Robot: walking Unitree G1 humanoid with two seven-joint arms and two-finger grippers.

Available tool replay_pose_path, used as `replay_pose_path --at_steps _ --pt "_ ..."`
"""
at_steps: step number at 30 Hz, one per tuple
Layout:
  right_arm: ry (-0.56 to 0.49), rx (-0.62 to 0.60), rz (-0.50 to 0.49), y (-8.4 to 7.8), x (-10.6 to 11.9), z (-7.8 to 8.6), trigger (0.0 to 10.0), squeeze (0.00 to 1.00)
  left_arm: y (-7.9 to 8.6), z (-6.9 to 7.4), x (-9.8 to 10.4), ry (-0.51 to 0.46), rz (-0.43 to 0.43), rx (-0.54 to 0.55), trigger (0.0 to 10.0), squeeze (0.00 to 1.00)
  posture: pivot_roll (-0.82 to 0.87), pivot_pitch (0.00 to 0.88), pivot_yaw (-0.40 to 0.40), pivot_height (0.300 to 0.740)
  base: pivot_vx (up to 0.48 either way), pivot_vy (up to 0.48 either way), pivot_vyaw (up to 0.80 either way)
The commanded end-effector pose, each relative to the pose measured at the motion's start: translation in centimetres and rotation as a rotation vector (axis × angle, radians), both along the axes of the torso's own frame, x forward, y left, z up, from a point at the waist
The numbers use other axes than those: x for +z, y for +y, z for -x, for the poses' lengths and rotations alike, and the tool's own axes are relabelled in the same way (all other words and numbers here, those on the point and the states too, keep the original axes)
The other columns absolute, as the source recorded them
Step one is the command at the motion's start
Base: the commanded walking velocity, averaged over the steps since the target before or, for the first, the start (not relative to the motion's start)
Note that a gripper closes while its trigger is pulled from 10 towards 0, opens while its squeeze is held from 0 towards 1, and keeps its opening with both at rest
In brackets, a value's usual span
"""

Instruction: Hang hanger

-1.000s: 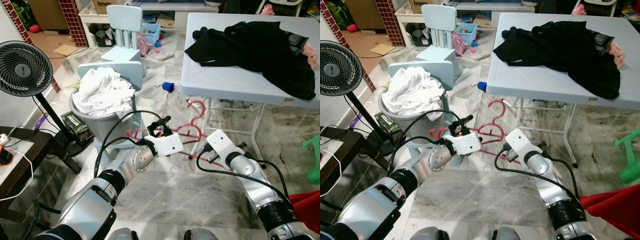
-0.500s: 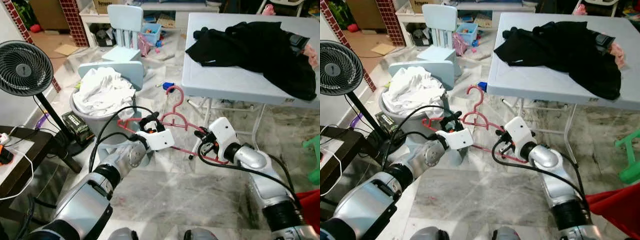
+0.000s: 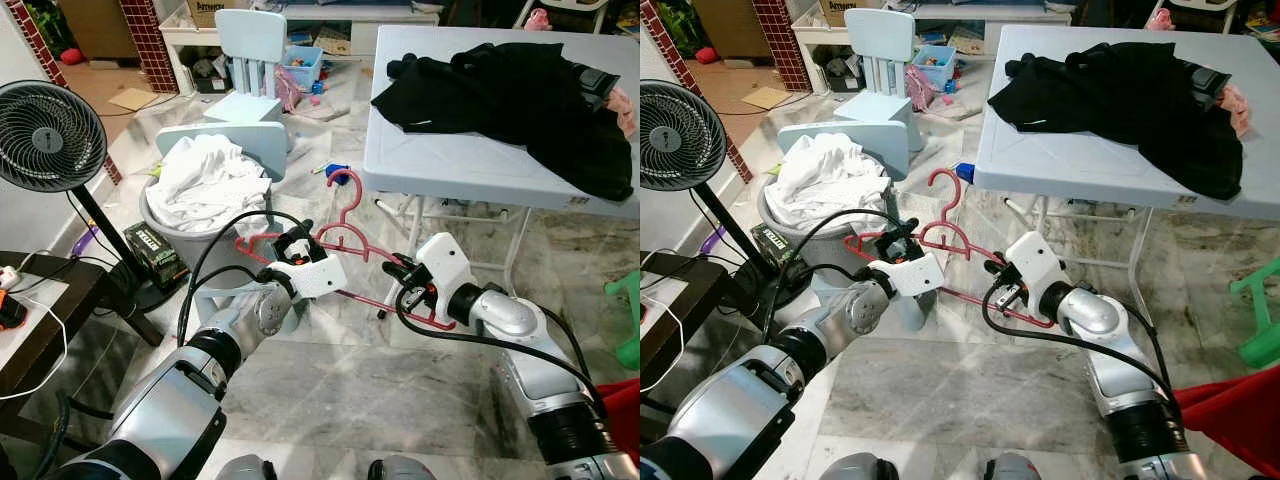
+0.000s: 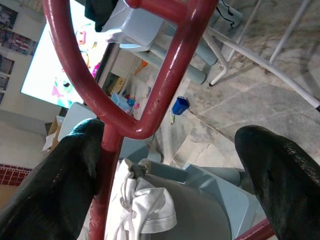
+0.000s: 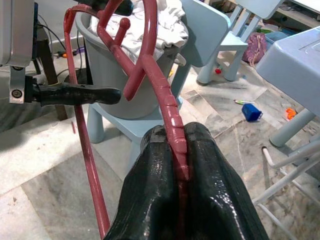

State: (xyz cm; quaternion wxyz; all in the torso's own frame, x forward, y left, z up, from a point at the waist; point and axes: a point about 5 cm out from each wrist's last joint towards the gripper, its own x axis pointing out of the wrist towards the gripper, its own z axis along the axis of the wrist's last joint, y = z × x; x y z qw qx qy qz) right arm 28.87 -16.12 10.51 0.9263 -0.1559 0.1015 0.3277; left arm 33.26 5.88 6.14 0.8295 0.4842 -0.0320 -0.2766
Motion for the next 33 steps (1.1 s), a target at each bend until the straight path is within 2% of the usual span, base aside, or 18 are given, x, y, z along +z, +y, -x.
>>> replay_pose_path --at_steps 1,9,14,15,16,17,18,19,20,21,24,25,26,27,28,33 --pt "-0.175 0.047 -0.103 1.5 4.2 -0.7 0.0 0.0 -0.4 1.0 -1.4 0.064 -0.051 -0.044 10.0 0.0 -0.09 0.0 0.035 0.74 0.0 0.0 0.0" --pt "-0.154 0.066 -0.075 1.8 3.6 -0.7 0.0 0.0 -0.9 1.0 -1.1 0.045 -0.052 -0.082 10.0 0.0 -0.09 0.0 0.04 0.74 0.0 0.0 0.0" --pt "-0.143 0.084 -0.069 2.3 3.2 -0.5 0.0 0.0 -1.0 0.8 -0.9 0.038 -0.022 -0.052 10.0 0.0 -0.09 0.0 0.036 0.74 0.0 0.0 0.0" --pt "-0.143 0.085 -0.069 2.3 3.2 -0.5 0.0 0.0 -1.0 0.7 -0.7 0.037 -0.008 -0.045 10.0 0.11 -0.09 0.0 0.036 0.74 0.0 0.0 0.0" --pt "-0.143 0.086 -0.069 2.4 3.2 -0.5 0.0 0.0 -1.0 0.6 -0.5 0.037 0.005 -0.04 10.0 0.58 -0.09 0.0 0.036 0.74 0.0 0.0 0.0" --pt "-0.143 0.086 -0.07 2.4 3.2 -0.5 0.0 0.0 -1.1 0.5 -0.4 0.032 0.006 -0.045 10.0 0.92 -0.09 0.0 0.036 0.74 0.0 0.0 0.0" --pt "-0.144 0.087 -0.07 2.4 3.2 -0.5 0.0 0.0 -1.2 0.5 -0.3 0.021 -0.001 -0.05 10.0 0.86 -0.09 0.0 0.036 0.74 0.0 0.0 0.0" --pt "-0.144 0.087 -0.07 2.5 3.2 -0.5 0.0 0.0 -1.2 0.4 -0.2 0.005 -0.007 -0.048 10.0 0.73 -0.09 0.0 0.036 0.74 0.0 0.0 0.0" --pt "-0.143 0.088 -0.069 2.5 3.2 -0.5 0.0 0.0 -1.2 0.4 -0.1 -0.001 -0.01 -0.047 10.0 0.52 -0.09 0.0 0.036 0.74 0.0 0.0 0.0" --pt "-0.142 0.086 -0.068 2.5 3.1 -0.4 0.0 0.0 -1.1 0.3 0.0 -0.009 -0.016 -0.044 10.0 0.0 -0.09 0.0 0.038 0.74 0.0 0.0 0.0" --pt "-0.138 0.082 -0.065 2.5 2.9 -0.4 0.0 0.0 -1.1 0.2 0.1 -0.005 -0.002 -0.036 10.0 0.0 -0.09 0.0 0.041 0.74 0.0 0.0 0.0" --pt "-0.138 0.08 -0.061 2.4 2.8 -0.4 0.0 0.0 -1.1 0.2 0.1 0.001 0.01 -0.036 10.0 0.12 -0.09 0.0 0.041 0.74 0.0 0.0 0.0" --pt "-0.137 0.076 -0.059 2.4 2.7 -0.3 0.0 0.0 -1.2 0.1 0.3 0.003 0.026 -0.035 10.0 0.82 -0.09 0.0 0.041 0.74 0.0 0.0 0.0" --pt "-0.137 0.075 -0.058 2.4 2.7 -0.3 0.0 0.0 -1.2 0.0 0.4 0.002 0.029 -0.038 10.0 1.0 -0.09 0.0 0.042 0.74 0.0 0.0 0.0" --pt "-0.138 0.072 -0.055 2.4 2.7 -0.3 0.0 0.0 -1.3 0.0 0.5 0.004 0.041 -0.036 10.0 1.0 -0.09 0.0 0.042 0.74 0.0 0.0 0.0" --pt "-0.163 0.053 -0.028 2.4 3.0 -0.8 0.0 0.0 -1.2 -0.9 2.0 -0.132 0.035 0.009 10.0 1.0 -0.09 0.0 0.044 0.74 0.0 0.0 0.0"
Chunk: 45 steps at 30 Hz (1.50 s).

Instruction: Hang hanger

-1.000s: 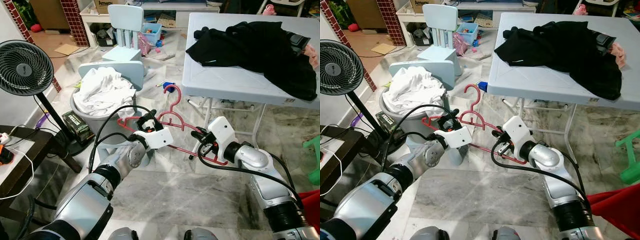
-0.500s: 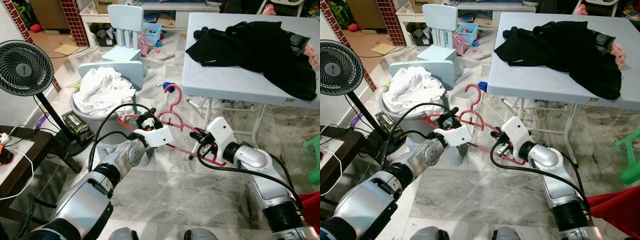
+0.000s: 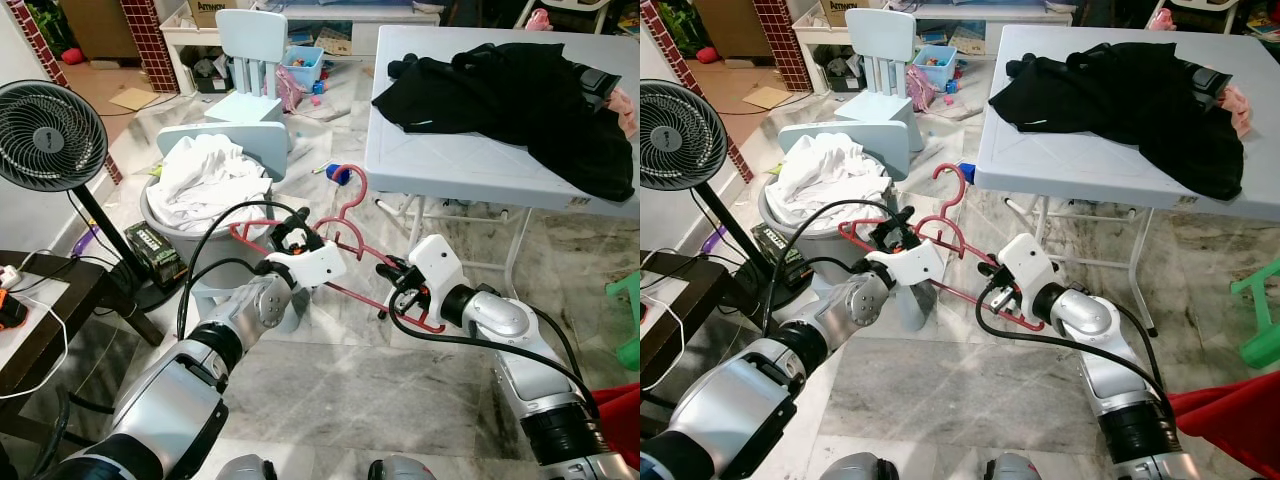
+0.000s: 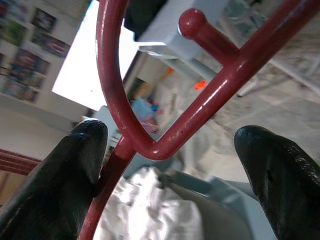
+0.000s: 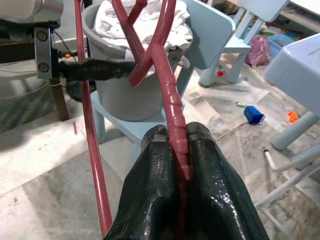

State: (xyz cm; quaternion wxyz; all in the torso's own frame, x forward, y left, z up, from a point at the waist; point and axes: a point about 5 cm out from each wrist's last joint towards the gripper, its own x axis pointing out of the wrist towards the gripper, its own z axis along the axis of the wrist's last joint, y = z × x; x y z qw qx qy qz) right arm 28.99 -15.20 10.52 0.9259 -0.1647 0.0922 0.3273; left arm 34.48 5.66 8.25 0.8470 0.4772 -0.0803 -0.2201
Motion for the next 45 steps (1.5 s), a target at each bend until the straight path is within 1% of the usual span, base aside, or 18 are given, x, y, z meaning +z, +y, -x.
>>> replay_pose_path --at_steps 1,5,9,10,15,16,17,20,21,22,30,31,33,36,38,42,44,45 --pt "-0.144 0.057 -0.035 1.6 3.0 -0.7 0.0 0.0 -1.0 0.2 0.2 -0.023 -0.011 -0.033 10.0 1.0 -0.09 0.0 0.044 0.74 0.0 0.0 0.0" --pt "-0.144 0.119 0.009 2.0 2.7 -0.4 0.0 0.0 -0.7 -0.3 1.2 -0.132 -0.012 0.017 10.0 1.0 -0.08 0.0 0.043 0.74 0.0 0.0 0.0" --pt "-0.169 -0.011 0.07 0.9 2.7 -1.7 0.0 0.0 -1.0 -0.3 1.5 -0.142 0.025 -0.001 10.0 1.0 -0.08 0.0 0.043 0.74 0.0 0.0 0.0" --pt "-0.169 -0.011 0.07 0.9 2.7 -1.7 0.0 0.0 -1.0 -0.3 1.5 -0.142 0.025 -0.001 10.0 1.0 -0.08 0.0 0.043 0.74 0.0 0.0 0.0" --pt "-0.269 -0.077 0.105 0.5 3.9 -2.7 0.0 0.0 -1.2 -0.5 2.3 -0.236 0.052 0.037 10.0 1.0 -0.08 0.0 0.043 0.74 0.0 0.0 0.0" --pt "-0.326 -0.105 0.097 0.4 4.7 -3.1 0.0 0.0 -1.0 -0.8 3.0 -0.357 0.015 0.098 10.0 1.0 -0.08 0.0 0.043 0.74 0.0 0.0 0.0" --pt "-0.376 -0.126 0.098 0.3 5.2 -3.3 0.0 0.0 -0.6 -1.0 3.3 -0.407 0.004 0.169 10.0 1.0 -0.08 0.0 0.043 0.74 0.0 0.0 0.0" --pt "-0.399 -0.146 0.101 0.2 5.5 -3.5 0.0 0.0 -0.4 -1.2 3.4 -0.402 0.009 0.195 10.0 1.0 -0.08 0.0 0.041 0.74 0.0 0.0 0.0" --pt "-0.404 -0.162 0.097 0.1 5.6 -3.6 0.0 0.0 -0.6 -1.2 3.4 -0.394 -0.002 0.172 10.0 0.8 -0.08 0.0 0.041 0.74 0.0 0.0 0.0" --pt "-0.408 -0.179 0.097 0.0 5.8 -3.7 0.0 0.0 -0.9 -1.1 3.3 -0.394 -0.021 0.142 10.0 0.0 -0.08 0.0 0.043 0.74 0.0 0.0 0.0" --pt "-0.379 -0.199 0.146 -0.2 4.8 -3.9 0.0 0.0 -2.1 -0.4 3.2 -0.421 -0.011 0.067 10.0 0.0 -0.08 0.0 0.047 0.74 0.0 0.0 0.0" --pt "-0.36 -0.198 0.14 -0.1 4.4 -3.9 0.0 0.0 -2.8 0.1 3.1 -0.447 -0.008 0.01 10.0 0.0 -0.08 0.0 0.047 0.74 0.0 0.0 0.0" --pt "-0.355 -0.195 0.136 0.0 4.3 -3.9 0.0 0.0 -3.0 0.2 3.0 -0.452 -0.009 -0.008 10.0 0.0 -0.08 0.0 0.047 0.74 0.0 0.0 0.0" --pt "-0.313 -0.152 0.151 0.7 3.5 -3.6 0.0 0.0 -3.9 1.0 2.7 -0.404 0.058 -0.081 10.0 0.0 -0.08 0.0 0.041 0.74 0.0 0.0 0.0" --pt "-0.293 -0.16 0.171 0.6 3.0 -3.7 0.0 0.0 -4.3 1.2 3.0 -0.391 0.097 -0.119 10.0 0.0 -0.08 0.0 0.041 0.74 0.0 0.0 0.0" --pt "-0.266 -0.213 0.177 0.3 2.6 -4.0 0.0 0.0 -4.6 1.4 3.3 -0.281 0.215 -0.165 10.0 0.0 -0.08 0.0 0.04 0.74 0.0 0.0 0.0" --pt "-0.242 -0.273 0.164 -0.3 2.5 -4.3 0.0 0.0 -4.3 1.5 3.2 -0.198 0.321 -0.155 10.0 0.0 -0.08 0.0 0.041 0.74 0.0 0.0 0.0" --pt "-0.213 -0.337 0.136 -0.9 2.3 -4.5 0.0 0.0 -3.6 1.5 2.9 -0.14 0.411 -0.106 10.0 0.0 -0.08 0.0 0.04 0.74 0.0 0.0 0.0"
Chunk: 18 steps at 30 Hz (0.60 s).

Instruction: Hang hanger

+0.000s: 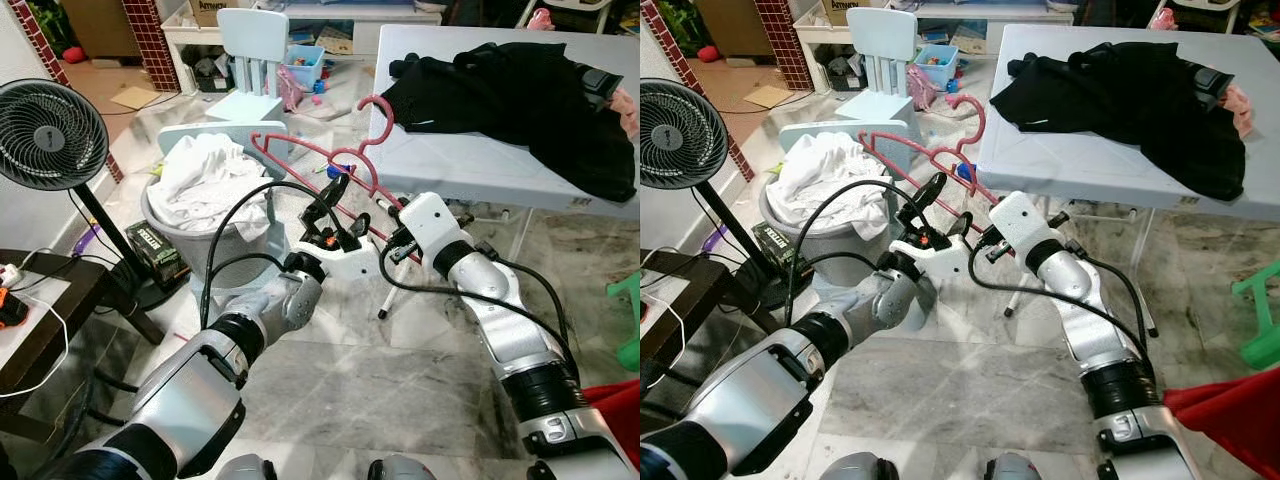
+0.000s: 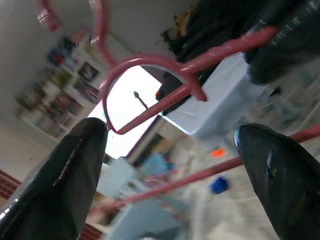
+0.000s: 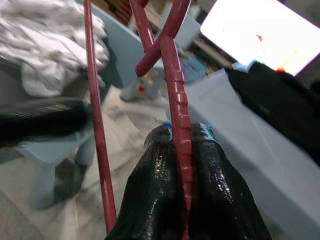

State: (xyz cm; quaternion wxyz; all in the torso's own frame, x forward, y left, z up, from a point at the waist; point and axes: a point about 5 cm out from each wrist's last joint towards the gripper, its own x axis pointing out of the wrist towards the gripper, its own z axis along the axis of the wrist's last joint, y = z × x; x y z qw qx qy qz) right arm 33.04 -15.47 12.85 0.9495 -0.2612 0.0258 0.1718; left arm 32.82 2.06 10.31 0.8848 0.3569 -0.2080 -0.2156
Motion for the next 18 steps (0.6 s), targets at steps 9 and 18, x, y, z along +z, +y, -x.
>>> replay_pose_path --at_steps 9,18 --pt "0.092 -0.257 -0.153 -3.2 -1.2 -0.1 0.0 0.0 3.7 0.3 -1.1 0.214 0.347 0.133 10.0 0.0 -0.07 0.0 0.032 0.74 0.0 0.0 0.0" --pt "0.09 -0.431 -0.28 -5.0 -1.4 0.3 0.0 0.0 6.8 1.4 -2.7 0.307 0.44 0.236 10.0 0.0 -0.07 0.0 0.034 0.74 0.0 0.0 0.0"
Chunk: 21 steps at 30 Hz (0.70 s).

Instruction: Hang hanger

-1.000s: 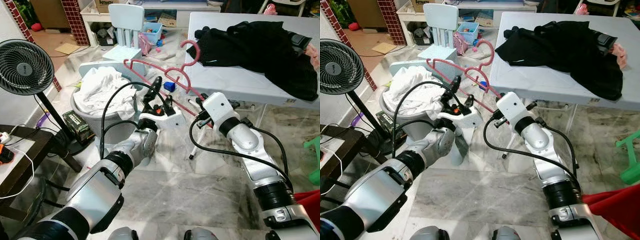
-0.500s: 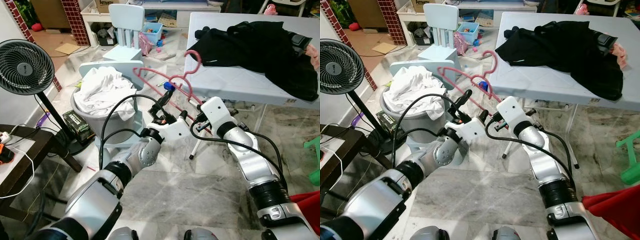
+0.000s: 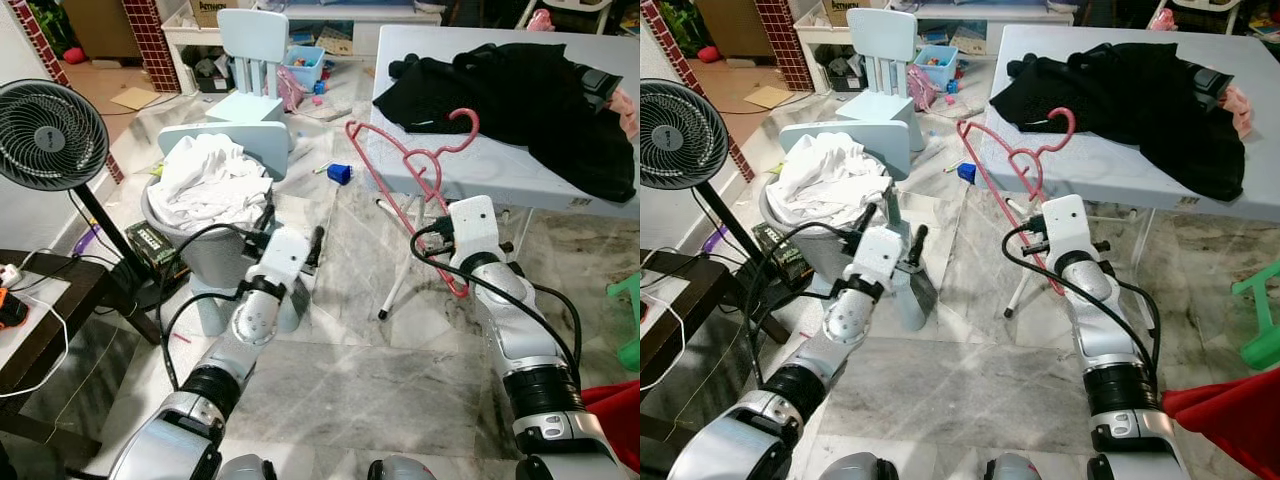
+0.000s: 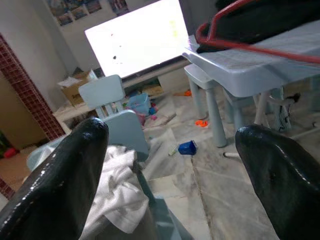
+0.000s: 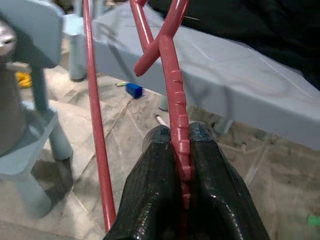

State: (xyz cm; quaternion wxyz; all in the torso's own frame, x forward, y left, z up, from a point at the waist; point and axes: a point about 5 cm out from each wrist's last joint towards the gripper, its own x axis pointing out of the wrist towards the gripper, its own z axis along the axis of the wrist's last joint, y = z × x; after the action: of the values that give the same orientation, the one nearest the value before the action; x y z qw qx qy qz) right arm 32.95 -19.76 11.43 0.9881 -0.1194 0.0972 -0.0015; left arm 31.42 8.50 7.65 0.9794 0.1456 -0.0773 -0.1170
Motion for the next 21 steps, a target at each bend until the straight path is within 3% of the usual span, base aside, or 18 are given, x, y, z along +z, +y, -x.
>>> replay_pose_path --at_steps 1,2,4,5,6,7,10,16,21 --pt "-0.003 -0.057 -0.028 -0.8 0.1 0.2 0.0 0.0 0.5 0.1 -0.1 0.022 0.017 0.014 10.0 0.0 -0.07 0.0 0.034 0.74 0.0 0.0 0.0" --pt "-0.01 -0.115 -0.038 -1.8 0.0 0.8 1.6 0.0 1.3 0.6 -0.3 0.044 0.043 0.048 10.0 0.0 -0.06 0.0 0.038 0.74 0.0 0.0 0.0" --pt "-0.005 -0.137 -0.041 -2.1 -0.2 1.1 1.6 0.0 1.6 0.8 -0.4 0.051 0.05 0.06 10.0 0.0 -0.06 0.0 0.038 0.74 0.0 0.0 0.0" --pt "0.001 -0.151 -0.061 -2.4 -0.5 1.5 8.1 0.0 2.1 1.1 -0.6 0.069 0.062 0.07 10.0 0.0 -0.06 0.0 0.039 0.74 0.0 0.0 0.0" --pt "0.002 -0.154 -0.067 -2.4 -0.5 1.6 8.1 0.0 2.2 1.2 -0.6 0.073 0.065 0.073 10.0 0.0 -0.06 0.0 0.039 0.74 0.0 0.0 0.0" --pt "0.008 -0.163 -0.07 -2.5 -0.8 1.9 10.0 0.0 2.5 1.4 -0.7 0.082 0.068 0.081 10.0 0.0 -0.06 0.0 0.039 0.74 0.0 0.0 0.0" --pt "0.028 -0.191 -0.082 -2.8 -1.7 3.4 10.0 0.0 3.6 2.3 -1.1 0.122 0.09 0.107 10.0 0.0 -0.06 0.0 0.041 0.74 0.0 0.0 0.0" --pt "0.06 -0.217 -0.108 -2.7 -2.9 4.7 10.0 0.0 4.0 2.6 -1.2 0.146 0.092 0.118 10.0 0.0 -0.05 0.0 0.043 0.74 0.0 0.0 0.0" --pt "0.067 -0.22 -0.126 -2.1 -3.4 5.5 10.0 0.0 3.4 2.0 -0.3 0.139 0.129 0.101 10.0 0.0 -0.05 0.0 0.04 0.74 0.0 0.115 -0.8"
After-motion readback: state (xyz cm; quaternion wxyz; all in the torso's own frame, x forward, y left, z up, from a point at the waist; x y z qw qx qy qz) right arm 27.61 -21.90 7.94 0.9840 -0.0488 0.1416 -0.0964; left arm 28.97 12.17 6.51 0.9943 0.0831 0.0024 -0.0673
